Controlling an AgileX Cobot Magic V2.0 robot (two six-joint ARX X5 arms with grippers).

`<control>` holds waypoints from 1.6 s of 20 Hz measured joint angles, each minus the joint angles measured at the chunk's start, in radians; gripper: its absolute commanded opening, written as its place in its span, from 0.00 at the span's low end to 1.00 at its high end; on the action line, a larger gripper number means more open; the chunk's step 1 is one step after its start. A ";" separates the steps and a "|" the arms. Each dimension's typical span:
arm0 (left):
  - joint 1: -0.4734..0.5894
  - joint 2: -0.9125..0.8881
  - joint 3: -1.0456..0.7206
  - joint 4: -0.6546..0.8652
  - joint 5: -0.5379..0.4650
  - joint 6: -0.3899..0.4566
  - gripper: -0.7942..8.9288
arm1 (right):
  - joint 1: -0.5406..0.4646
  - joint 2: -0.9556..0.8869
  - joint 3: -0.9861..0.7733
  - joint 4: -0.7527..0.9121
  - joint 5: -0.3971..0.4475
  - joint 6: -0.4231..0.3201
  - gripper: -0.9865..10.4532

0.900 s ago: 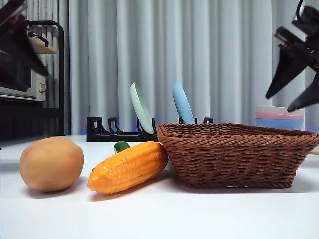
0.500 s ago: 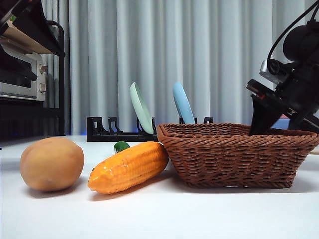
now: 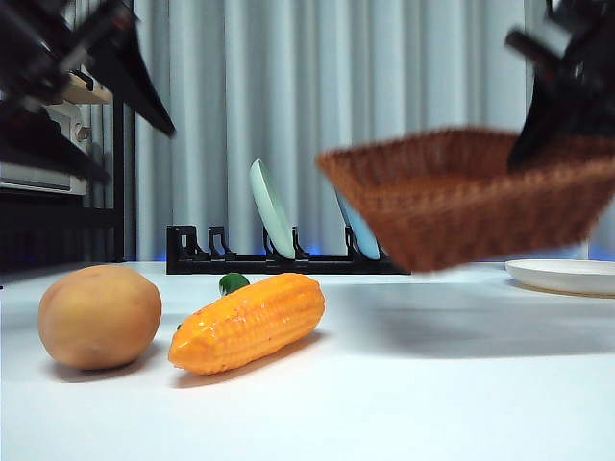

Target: Pick up the basket,pick up the corn from the table,pick up the potato from the table,pick up the cucumber from the table,put all items into the basket

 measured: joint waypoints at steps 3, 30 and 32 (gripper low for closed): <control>-0.063 0.143 0.074 -0.007 -0.040 -0.002 0.55 | 0.000 -0.061 0.066 -0.037 -0.002 0.003 0.08; -0.200 0.642 0.417 -0.107 -0.263 0.064 0.07 | 0.000 -0.109 0.173 -0.120 0.000 0.003 0.08; -0.192 0.579 0.415 -0.136 -0.263 0.071 0.07 | 0.000 -0.097 0.175 -0.120 0.000 0.011 0.08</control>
